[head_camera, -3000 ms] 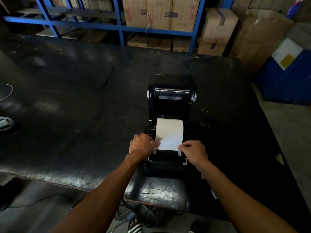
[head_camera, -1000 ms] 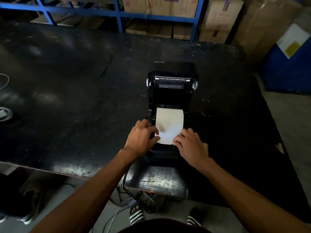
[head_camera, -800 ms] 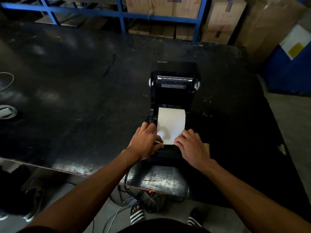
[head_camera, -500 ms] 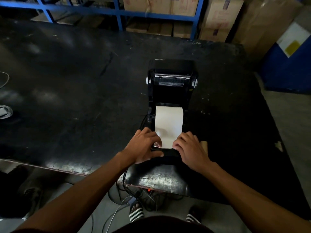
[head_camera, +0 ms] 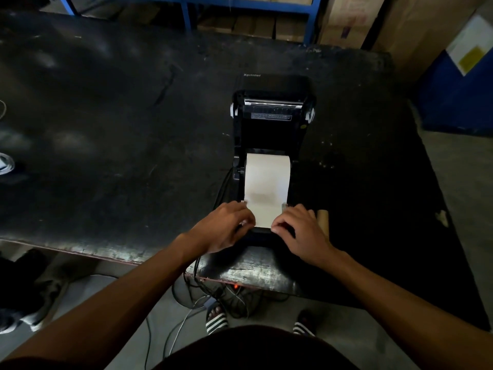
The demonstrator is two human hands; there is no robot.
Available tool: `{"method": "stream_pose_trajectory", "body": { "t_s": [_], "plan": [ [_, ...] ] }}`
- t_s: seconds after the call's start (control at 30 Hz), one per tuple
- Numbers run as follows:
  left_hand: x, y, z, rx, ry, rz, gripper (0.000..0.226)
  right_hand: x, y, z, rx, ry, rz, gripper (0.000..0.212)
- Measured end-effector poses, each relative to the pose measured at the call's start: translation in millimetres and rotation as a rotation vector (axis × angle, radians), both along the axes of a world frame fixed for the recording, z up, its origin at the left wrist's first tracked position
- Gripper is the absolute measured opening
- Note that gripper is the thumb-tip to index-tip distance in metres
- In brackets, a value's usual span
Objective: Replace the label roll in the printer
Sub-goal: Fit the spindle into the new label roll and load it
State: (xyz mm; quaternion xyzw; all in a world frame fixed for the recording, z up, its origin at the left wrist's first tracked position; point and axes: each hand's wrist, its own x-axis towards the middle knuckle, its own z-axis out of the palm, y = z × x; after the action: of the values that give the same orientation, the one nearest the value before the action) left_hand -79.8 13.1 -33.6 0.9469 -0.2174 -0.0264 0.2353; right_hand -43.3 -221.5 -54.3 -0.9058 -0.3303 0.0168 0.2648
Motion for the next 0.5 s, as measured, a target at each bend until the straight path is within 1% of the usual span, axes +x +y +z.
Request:
{"method": "stream_pose_trajectory", "body": {
  "t_s": [0.07,0.17,0.27,0.37,0.5],
  "plan": [
    [-1,0,1,-0.001,-0.014,-0.017,0.017,-2,0,1,-0.006,-0.012,0.013,0.007],
    [-2,2,3,0.001,-0.003,-0.032,0.018,-7,1,7,-0.092,-0.063,0.092,0.011],
    [-6,4,4,0.001,0.046,-0.063,0.017,-17,-2,8,-0.204,-0.086,0.201,0.019],
    [-9,3,4,0.035,0.109,-0.121,0.017,-24,-6,10,-0.259,-0.03,0.289,0.024],
    [-10,-1,4,0.117,0.182,-0.158,0.014,-24,-4,16,-0.28,0.052,0.372,0.024]
  ]
}}
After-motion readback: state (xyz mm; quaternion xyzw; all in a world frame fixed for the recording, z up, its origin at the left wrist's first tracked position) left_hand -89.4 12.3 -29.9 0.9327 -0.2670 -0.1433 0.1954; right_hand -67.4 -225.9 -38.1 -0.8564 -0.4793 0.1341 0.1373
